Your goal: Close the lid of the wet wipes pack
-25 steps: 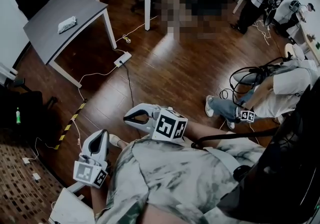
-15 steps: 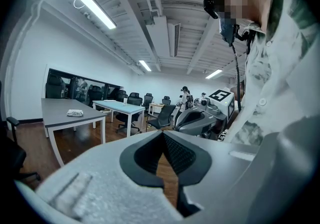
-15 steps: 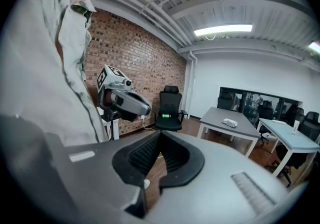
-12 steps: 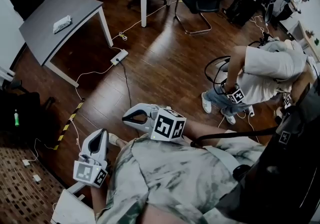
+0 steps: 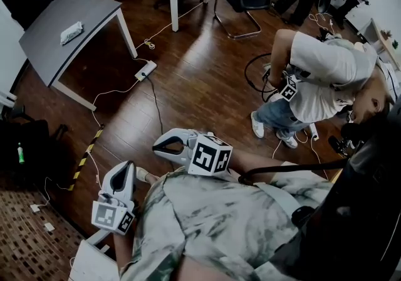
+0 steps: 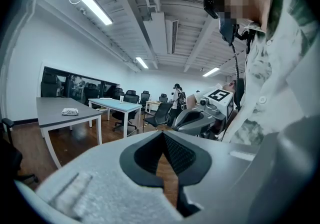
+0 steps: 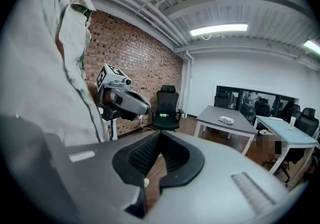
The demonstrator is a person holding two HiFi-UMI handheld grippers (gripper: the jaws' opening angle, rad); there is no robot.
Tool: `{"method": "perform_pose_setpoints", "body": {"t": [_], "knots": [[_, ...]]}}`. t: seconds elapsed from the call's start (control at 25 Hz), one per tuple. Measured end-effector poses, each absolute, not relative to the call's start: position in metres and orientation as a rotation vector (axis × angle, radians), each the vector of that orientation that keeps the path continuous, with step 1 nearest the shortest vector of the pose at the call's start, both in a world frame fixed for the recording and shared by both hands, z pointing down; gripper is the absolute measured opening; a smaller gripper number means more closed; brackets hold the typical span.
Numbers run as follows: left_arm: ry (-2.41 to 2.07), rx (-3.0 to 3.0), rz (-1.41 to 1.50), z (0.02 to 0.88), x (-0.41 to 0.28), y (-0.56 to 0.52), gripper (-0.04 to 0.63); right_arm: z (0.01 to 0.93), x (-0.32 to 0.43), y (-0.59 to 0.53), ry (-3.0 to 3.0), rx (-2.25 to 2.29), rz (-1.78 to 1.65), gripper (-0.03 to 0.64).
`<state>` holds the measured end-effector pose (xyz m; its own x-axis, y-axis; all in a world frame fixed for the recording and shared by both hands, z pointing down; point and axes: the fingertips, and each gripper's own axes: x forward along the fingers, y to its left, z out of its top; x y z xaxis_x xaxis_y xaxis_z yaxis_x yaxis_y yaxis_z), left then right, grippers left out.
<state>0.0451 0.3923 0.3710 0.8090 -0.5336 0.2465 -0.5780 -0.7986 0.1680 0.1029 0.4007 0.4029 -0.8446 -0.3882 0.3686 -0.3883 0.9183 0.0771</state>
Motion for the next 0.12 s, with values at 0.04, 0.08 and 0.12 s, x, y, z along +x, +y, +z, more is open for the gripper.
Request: {"method": "perform_pose_setpoints", "body": {"t": [0.04, 0.08, 0.12], "knots": [[-0.860, 2.759, 0.276, 0.3716, 0.0462, 0.3912, 0.003, 0.4033, 0.1039, 0.3997, -2.696, 0.566, 0.001, 0.006], [-0.859, 2.758, 0.278, 0.3721, 0.0472, 0.3900, 0.003, 0.4035, 0.1047, 0.3988, -2.695, 0.564, 0.001, 0.006], [-0.858, 2.756, 0.280, 0.3726, 0.0481, 0.3889, 0.003, 0.4039, 0.1055, 0.3978, -2.694, 0.562, 0.002, 0.006]]}}
